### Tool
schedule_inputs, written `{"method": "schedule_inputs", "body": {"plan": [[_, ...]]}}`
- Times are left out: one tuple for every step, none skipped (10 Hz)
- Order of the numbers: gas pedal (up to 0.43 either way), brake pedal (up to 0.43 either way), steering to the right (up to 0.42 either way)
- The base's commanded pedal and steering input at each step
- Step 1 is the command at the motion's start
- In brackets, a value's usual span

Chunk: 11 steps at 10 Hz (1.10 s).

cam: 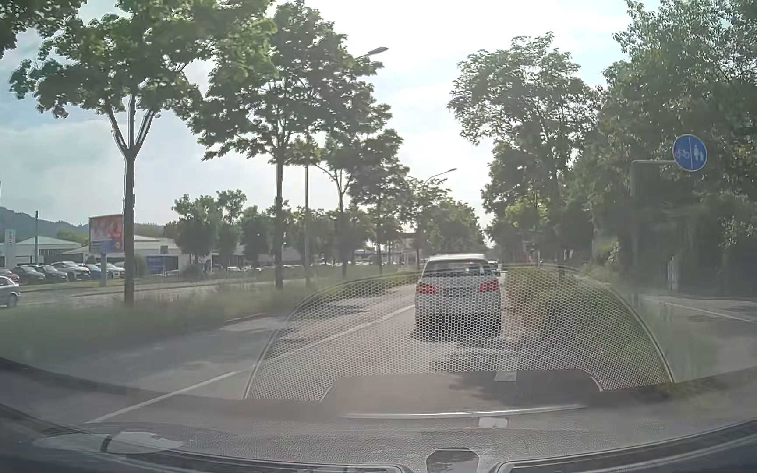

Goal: Follow the waypoints while adhering to traffic rules and regulations

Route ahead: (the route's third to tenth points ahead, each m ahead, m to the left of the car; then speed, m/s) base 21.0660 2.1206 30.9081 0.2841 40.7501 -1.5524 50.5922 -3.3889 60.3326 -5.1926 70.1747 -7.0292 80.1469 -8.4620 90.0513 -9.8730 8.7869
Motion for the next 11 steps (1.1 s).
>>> {"method": "schedule_inputs", "body": {"plan": [[0.130, 0.000, 0.059], [0.130, 0.000, 0.053], [0.130, 0.000, 0.049], [0.130, 0.000, 0.045], [0.130, 0.000, 0.045], [0.130, 0.000, 0.043], [0.130, 0.000, 0.044], [0.130, 0.000, 0.043], [0.130, 0.000, 0.044], [0.130, 0.000, 0.040], [0.130, 0.000, 0.038]]}}
